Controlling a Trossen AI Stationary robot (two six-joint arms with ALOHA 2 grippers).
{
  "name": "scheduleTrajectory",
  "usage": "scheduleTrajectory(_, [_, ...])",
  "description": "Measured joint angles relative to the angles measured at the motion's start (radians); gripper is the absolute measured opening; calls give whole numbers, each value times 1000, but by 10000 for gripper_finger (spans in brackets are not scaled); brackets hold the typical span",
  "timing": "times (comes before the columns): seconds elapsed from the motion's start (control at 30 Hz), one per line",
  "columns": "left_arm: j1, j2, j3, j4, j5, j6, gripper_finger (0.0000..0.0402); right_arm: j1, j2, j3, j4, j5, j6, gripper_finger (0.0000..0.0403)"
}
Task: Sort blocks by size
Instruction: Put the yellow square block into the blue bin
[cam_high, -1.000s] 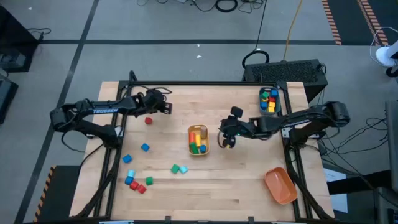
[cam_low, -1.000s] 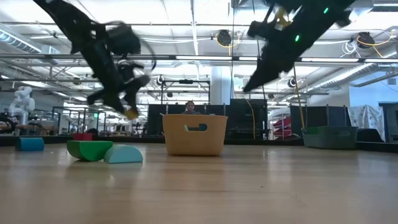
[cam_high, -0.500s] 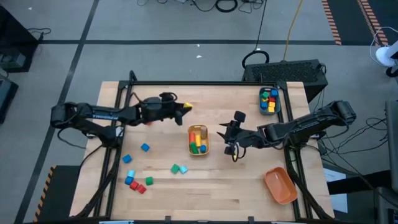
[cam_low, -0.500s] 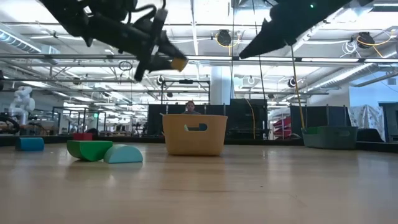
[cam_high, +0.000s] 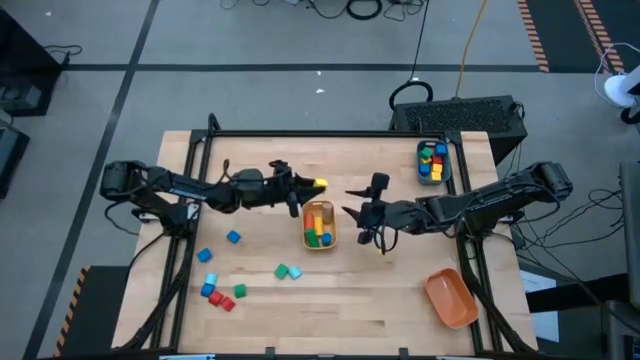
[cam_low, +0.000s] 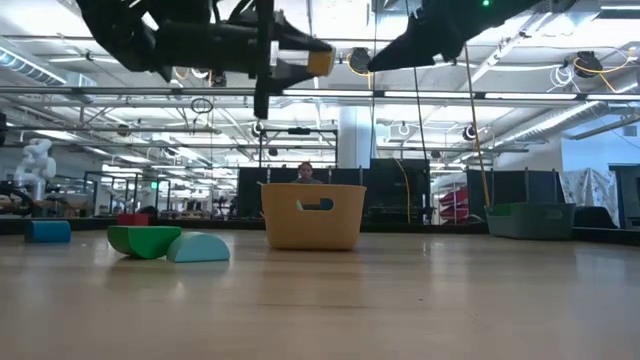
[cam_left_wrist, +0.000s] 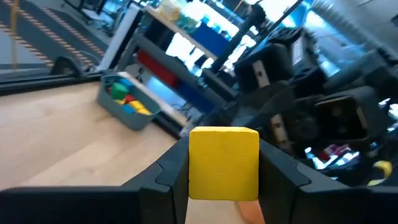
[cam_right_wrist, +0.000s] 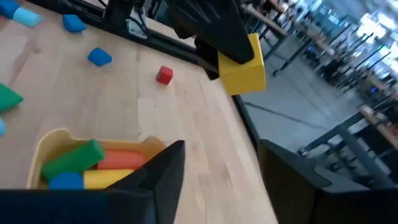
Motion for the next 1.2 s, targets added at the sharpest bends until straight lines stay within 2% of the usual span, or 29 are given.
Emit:
scheduleTrajectory(0.23, [-30,2,27,-3,5,20,137,-22,74,0,229,-6,-140,275])
scheduleTrajectory(0.43, [-43,2,28,-5,3,22,137,-30,162,13,403,-8,-260,291])
scheduleTrajectory(0.73, [-42,2,28,-6,2,24,137,-44,213,62,434,-4,-295,251])
scheduleTrajectory(1.07, [-42,2,28,-2,3,12,137,-61,206,62,430,-15,-294,146])
scheduleTrajectory(1.2, [-43,2,28,-6,1,-12,137,-69,206,62,426,-28,-300,125])
